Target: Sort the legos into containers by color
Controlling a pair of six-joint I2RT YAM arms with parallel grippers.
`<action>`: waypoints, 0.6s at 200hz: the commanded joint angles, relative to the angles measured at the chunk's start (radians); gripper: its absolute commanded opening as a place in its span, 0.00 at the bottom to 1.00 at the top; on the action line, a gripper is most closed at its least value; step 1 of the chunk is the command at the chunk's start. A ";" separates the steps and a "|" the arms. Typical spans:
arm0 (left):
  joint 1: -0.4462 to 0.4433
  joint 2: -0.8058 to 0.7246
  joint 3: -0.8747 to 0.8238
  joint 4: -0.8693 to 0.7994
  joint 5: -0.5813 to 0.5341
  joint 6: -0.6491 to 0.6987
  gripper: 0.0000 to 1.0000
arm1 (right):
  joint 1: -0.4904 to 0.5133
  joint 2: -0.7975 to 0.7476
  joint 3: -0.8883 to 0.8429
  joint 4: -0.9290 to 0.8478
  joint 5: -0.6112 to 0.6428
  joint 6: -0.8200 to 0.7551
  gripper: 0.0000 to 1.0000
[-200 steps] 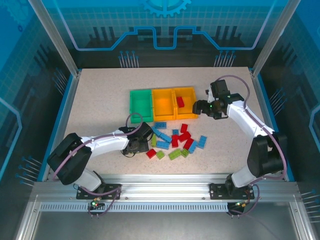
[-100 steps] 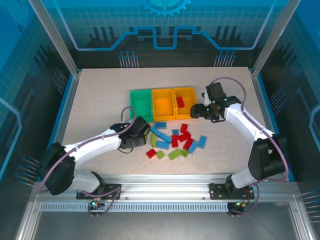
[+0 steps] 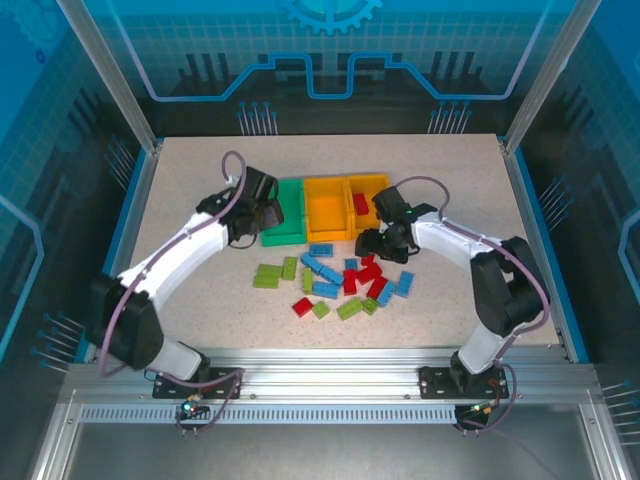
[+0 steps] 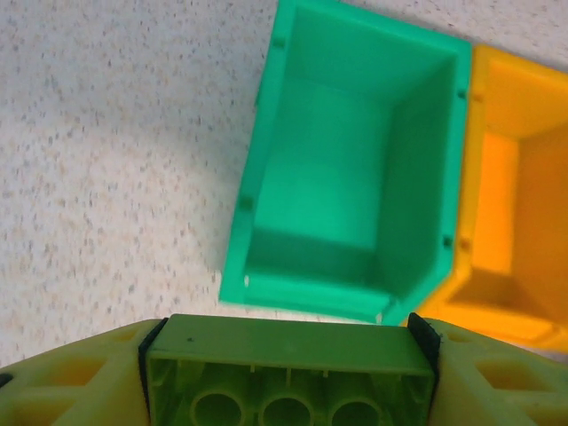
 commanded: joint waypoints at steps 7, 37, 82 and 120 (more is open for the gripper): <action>0.039 0.144 0.134 0.037 0.105 0.140 0.64 | 0.023 0.055 0.052 0.008 0.040 0.078 0.74; 0.041 0.245 0.205 0.062 0.138 0.167 0.64 | 0.021 0.089 0.056 0.034 0.037 0.108 0.73; 0.043 0.371 0.290 0.027 0.140 0.158 0.66 | 0.024 0.152 0.116 0.007 0.067 0.101 0.69; 0.045 0.418 0.314 0.020 0.153 0.130 0.73 | 0.015 0.177 0.134 -0.015 0.079 0.090 0.55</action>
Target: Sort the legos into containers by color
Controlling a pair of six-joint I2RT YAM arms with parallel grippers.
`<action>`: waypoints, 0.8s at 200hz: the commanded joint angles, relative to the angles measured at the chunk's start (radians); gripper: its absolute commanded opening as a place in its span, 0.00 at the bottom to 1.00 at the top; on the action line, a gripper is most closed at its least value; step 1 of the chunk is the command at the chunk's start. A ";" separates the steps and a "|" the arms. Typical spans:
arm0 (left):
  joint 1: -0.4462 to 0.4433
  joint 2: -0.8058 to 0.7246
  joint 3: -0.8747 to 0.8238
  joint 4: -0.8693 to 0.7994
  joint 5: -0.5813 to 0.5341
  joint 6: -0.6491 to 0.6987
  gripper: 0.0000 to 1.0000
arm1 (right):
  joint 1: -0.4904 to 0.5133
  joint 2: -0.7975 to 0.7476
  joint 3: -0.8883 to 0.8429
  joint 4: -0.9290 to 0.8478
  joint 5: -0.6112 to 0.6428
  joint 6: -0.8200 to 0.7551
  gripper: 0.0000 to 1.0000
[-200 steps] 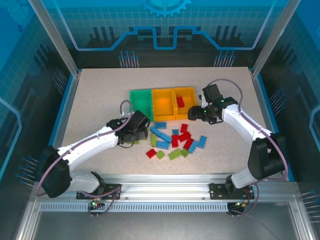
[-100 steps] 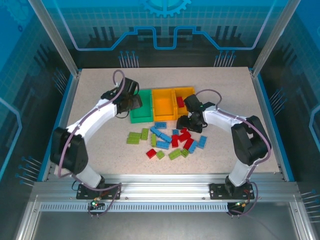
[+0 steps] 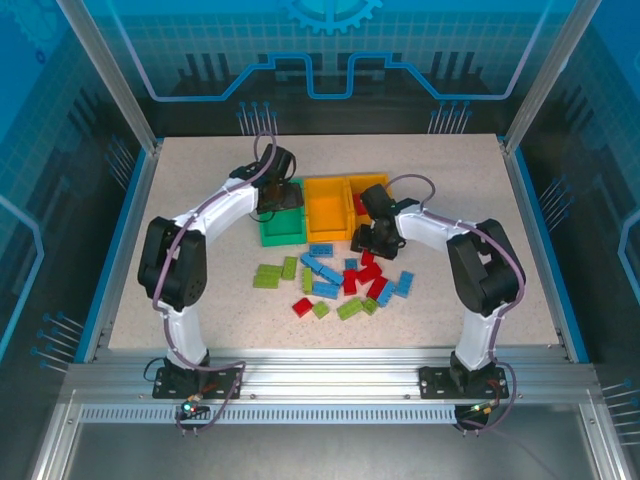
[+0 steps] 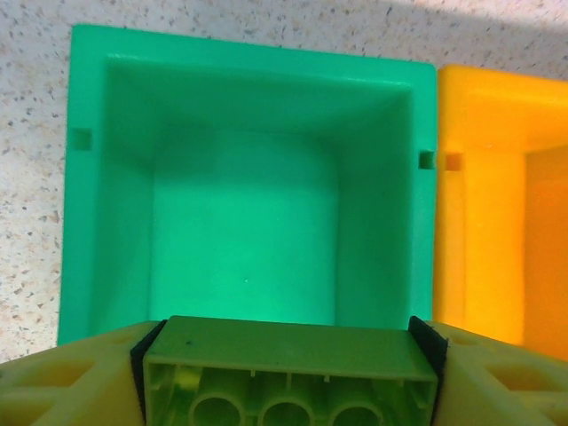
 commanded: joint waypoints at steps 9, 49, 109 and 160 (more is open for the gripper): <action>0.006 0.026 0.036 -0.029 0.027 -0.022 0.73 | -0.001 0.019 0.025 -0.038 0.022 0.000 0.51; 0.004 0.008 0.026 -0.025 0.045 -0.037 0.87 | 0.000 0.004 0.031 -0.050 0.015 -0.006 0.35; -0.036 -0.152 -0.100 0.025 -0.019 -0.022 0.99 | -0.012 -0.114 0.075 -0.103 0.019 -0.048 0.25; -0.054 -0.311 -0.327 0.006 -0.120 -0.041 0.99 | -0.086 -0.127 0.198 -0.130 -0.014 -0.098 0.25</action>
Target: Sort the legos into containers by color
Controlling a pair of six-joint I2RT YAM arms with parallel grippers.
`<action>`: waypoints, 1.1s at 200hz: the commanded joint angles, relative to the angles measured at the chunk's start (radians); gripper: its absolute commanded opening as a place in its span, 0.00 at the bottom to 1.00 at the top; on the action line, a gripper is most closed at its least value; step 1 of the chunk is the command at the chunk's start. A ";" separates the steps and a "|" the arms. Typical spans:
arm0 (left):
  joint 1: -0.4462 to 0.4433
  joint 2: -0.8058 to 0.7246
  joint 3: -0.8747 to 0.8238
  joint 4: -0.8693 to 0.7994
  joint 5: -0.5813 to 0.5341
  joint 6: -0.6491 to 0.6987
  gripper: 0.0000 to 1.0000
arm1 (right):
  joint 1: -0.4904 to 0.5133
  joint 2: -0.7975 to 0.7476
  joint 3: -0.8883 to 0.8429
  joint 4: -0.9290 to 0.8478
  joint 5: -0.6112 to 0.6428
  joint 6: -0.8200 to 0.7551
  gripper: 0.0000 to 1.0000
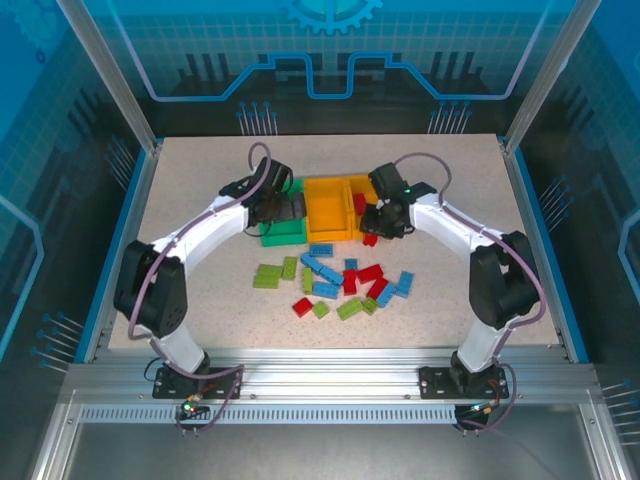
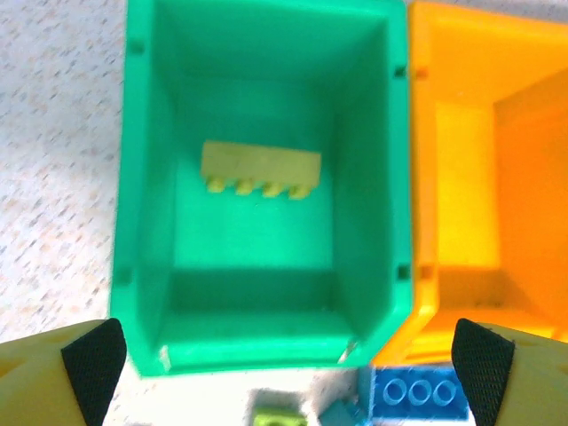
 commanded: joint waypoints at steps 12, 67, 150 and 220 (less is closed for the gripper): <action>0.002 -0.099 -0.154 -0.031 -0.070 -0.035 0.99 | -0.063 0.031 0.117 -0.045 -0.012 -0.062 0.25; -0.105 -0.136 -0.262 -0.146 -0.153 -0.112 0.99 | -0.121 0.230 0.355 -0.054 -0.030 -0.163 0.26; -0.134 -0.166 -0.378 0.009 -0.037 -0.071 0.97 | -0.132 0.409 0.529 -0.143 -0.011 -0.185 0.32; -0.212 -0.166 -0.354 -0.017 -0.005 -0.101 0.97 | -0.131 0.434 0.543 -0.150 -0.026 -0.192 0.40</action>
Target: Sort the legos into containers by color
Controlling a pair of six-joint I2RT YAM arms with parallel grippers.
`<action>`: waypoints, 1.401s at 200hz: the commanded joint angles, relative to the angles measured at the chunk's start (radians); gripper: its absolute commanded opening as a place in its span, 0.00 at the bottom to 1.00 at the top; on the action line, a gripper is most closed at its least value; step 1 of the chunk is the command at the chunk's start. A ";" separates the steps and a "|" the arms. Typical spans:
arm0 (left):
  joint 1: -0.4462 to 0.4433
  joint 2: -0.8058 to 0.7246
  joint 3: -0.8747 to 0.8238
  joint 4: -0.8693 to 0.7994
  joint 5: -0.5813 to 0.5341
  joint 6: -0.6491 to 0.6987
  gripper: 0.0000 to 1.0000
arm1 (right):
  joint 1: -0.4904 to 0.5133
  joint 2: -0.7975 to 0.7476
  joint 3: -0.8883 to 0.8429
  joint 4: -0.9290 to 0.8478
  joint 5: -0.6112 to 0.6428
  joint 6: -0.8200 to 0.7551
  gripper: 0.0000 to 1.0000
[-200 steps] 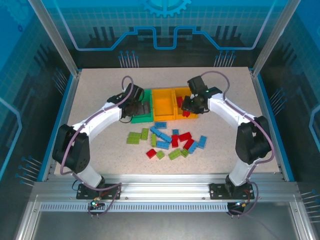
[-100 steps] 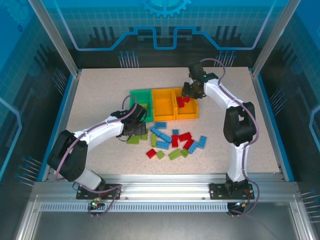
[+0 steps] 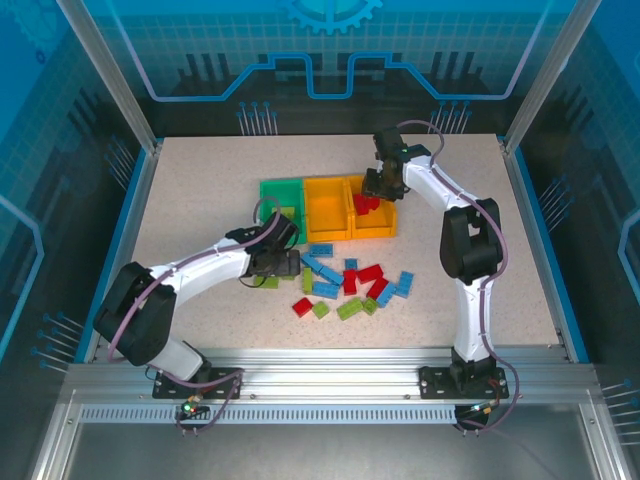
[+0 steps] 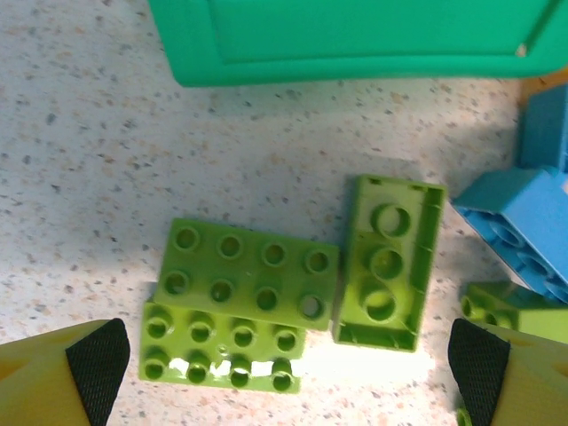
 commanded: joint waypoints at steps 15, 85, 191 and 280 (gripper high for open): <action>-0.079 -0.007 0.024 0.009 0.067 -0.052 0.97 | -0.008 0.028 0.036 -0.032 -0.014 -0.017 0.42; -0.178 0.099 0.084 0.037 0.115 -0.156 0.89 | -0.006 -0.018 0.020 -0.021 -0.029 -0.016 0.59; -0.185 0.260 0.183 0.027 0.098 -0.201 0.63 | -0.011 -0.244 -0.182 0.020 -0.036 -0.017 0.71; -0.186 0.229 0.166 0.022 0.050 -0.229 0.49 | -0.058 -0.509 -0.592 0.070 -0.003 -0.033 0.73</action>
